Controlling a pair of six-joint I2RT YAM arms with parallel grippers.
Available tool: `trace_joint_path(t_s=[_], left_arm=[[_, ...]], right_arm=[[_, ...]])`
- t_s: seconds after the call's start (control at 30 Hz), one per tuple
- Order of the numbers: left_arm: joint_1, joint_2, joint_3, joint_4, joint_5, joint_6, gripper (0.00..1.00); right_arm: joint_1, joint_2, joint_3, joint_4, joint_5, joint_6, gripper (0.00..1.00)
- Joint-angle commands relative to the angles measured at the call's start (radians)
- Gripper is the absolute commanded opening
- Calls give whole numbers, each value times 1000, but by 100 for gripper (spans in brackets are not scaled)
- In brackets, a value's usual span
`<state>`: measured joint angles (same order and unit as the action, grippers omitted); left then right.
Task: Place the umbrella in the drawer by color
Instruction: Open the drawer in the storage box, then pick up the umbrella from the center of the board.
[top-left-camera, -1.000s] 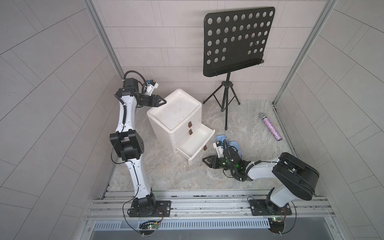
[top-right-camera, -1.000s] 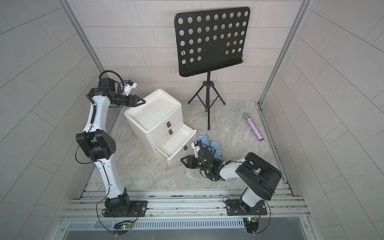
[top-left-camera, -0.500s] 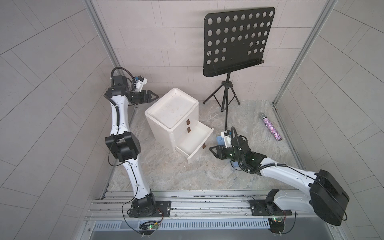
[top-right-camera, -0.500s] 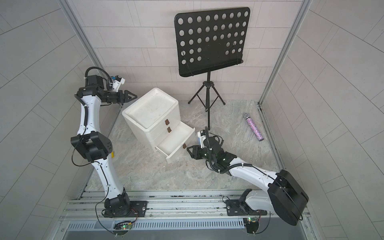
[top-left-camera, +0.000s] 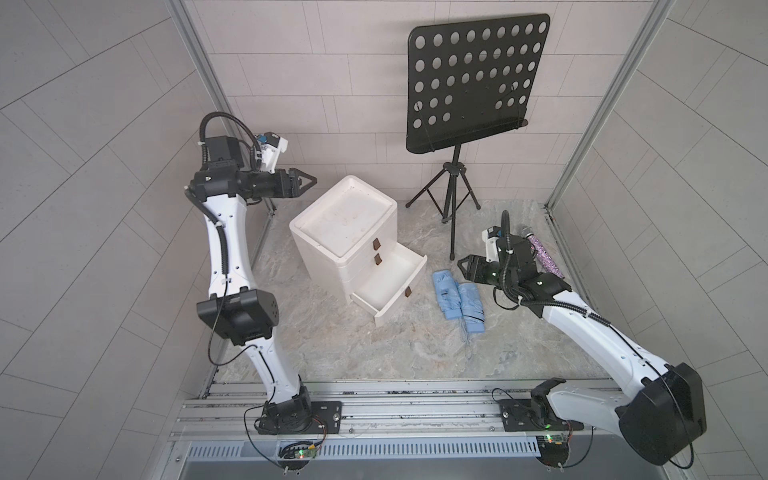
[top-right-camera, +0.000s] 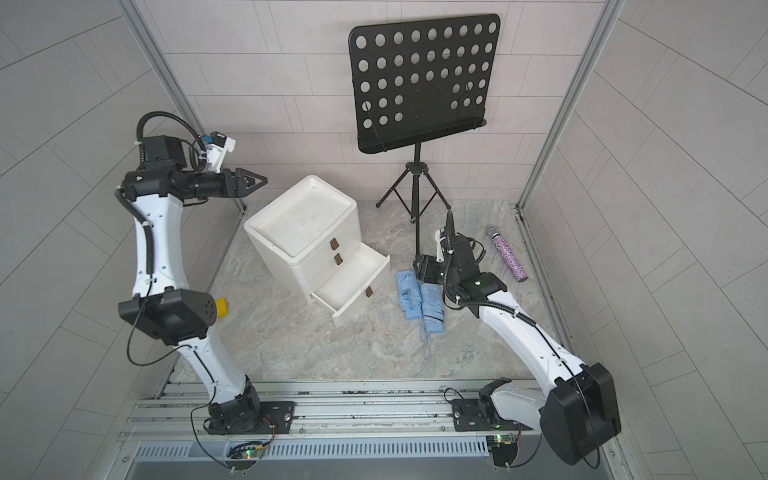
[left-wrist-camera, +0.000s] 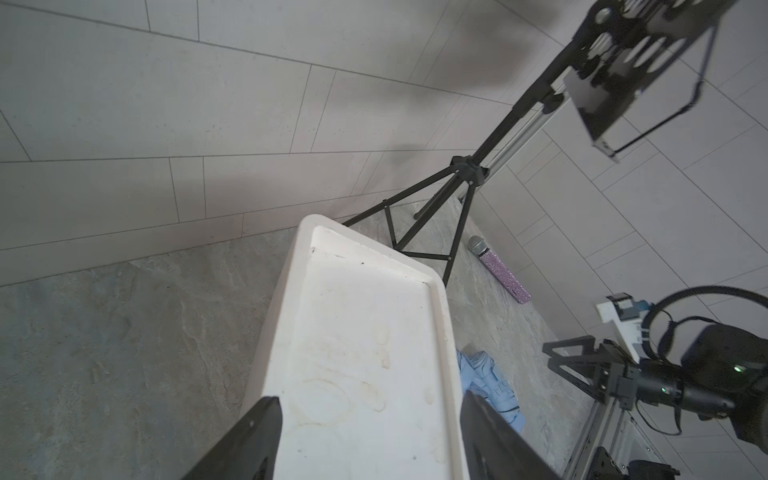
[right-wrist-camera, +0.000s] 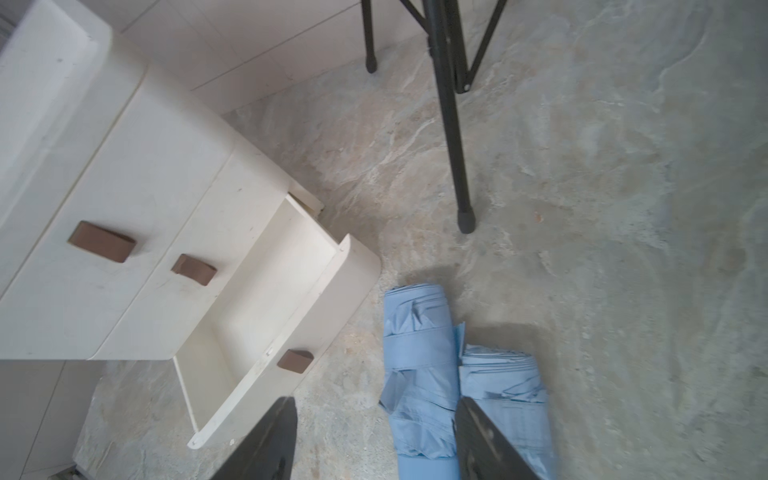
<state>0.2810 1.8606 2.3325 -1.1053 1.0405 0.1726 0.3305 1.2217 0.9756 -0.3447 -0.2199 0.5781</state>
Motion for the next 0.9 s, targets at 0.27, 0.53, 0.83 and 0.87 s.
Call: trace_joint_path(t_s=[0.27,0.53,0.83,0.87], left_arm=[[-184,-345,-352,-215,62,162,77],[-474,-473,-616,-240,-25,176,78],[-635,-497,-815,-100,-108,105,78],[-640,-495,-821,-95,-116,105,78]], right_arm=[[-74,240,128,-313,-12,-167,65],[-72,294,54,-268,-28,-159,65],[-48,345,11,-225,-13,-147,65],[-49,349,12,-226,-10,-147,65]])
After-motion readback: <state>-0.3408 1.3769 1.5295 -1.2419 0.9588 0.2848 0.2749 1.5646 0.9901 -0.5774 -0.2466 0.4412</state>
